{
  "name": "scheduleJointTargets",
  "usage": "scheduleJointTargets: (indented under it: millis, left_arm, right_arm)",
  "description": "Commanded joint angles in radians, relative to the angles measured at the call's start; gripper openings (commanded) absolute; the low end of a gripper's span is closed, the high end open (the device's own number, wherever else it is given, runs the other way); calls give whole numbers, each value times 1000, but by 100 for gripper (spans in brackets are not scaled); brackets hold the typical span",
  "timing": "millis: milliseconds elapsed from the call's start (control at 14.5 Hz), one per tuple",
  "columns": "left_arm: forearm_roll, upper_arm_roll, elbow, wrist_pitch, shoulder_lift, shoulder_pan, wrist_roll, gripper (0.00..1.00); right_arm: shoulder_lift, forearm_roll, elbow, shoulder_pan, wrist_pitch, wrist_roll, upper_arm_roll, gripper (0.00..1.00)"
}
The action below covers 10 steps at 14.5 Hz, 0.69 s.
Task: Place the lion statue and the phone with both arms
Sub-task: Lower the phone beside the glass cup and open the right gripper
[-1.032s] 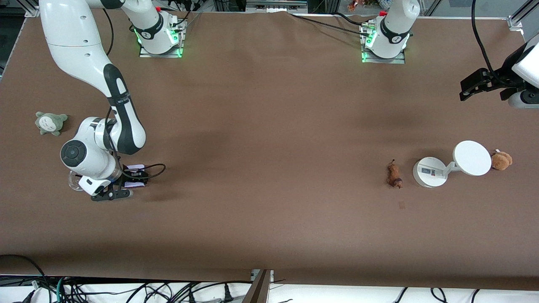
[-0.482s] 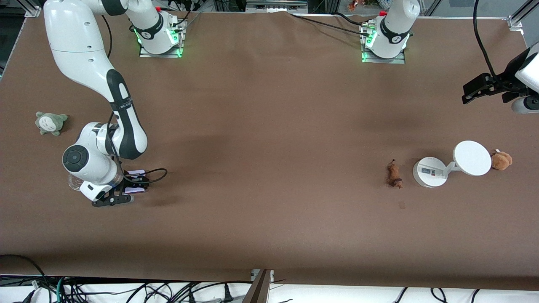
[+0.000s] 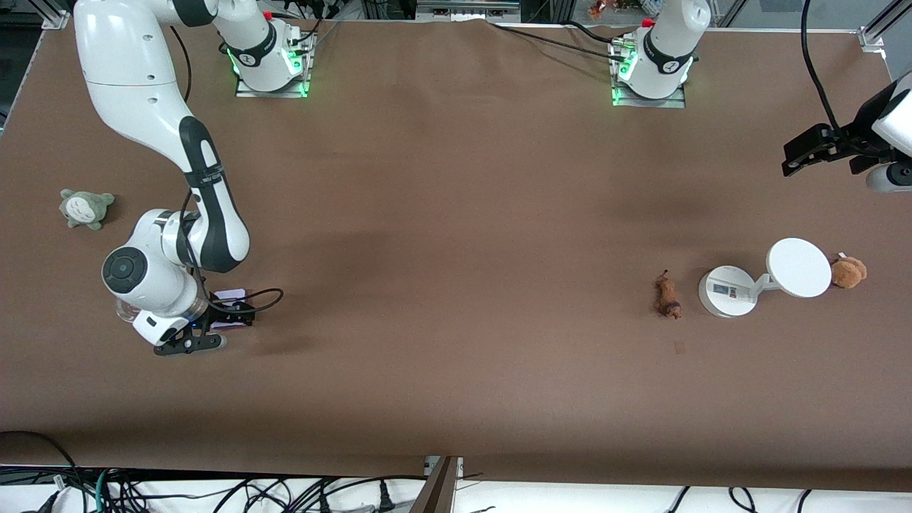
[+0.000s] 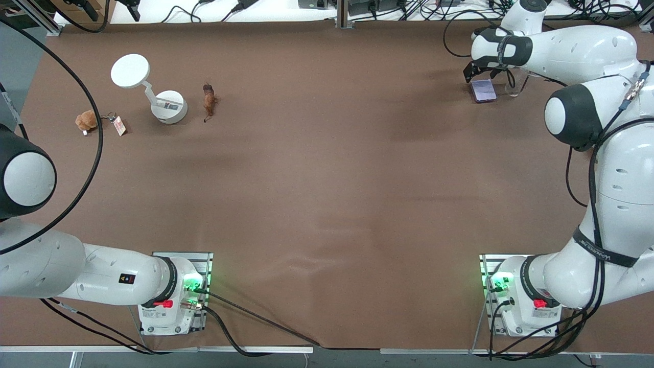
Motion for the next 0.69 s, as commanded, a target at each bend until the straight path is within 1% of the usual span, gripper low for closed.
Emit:
scheduleJointTargets:
  millis: [0, 344, 619]
  left_arm:
    - [-6, 1, 30, -5, 14, 5, -1, 100]
    - [-3, 1, 30, -5, 16, 3, -1, 100]
    - [-3, 1, 30, -5, 16, 3, 0, 100]
  right_arm:
    - [-56, 22, 15, -5, -96, -26, 7, 100]
    - [-183, 8, 25, 17, -256, 36, 4, 100]
    - [-309, 2, 25, 20, -385, 100, 5, 100]
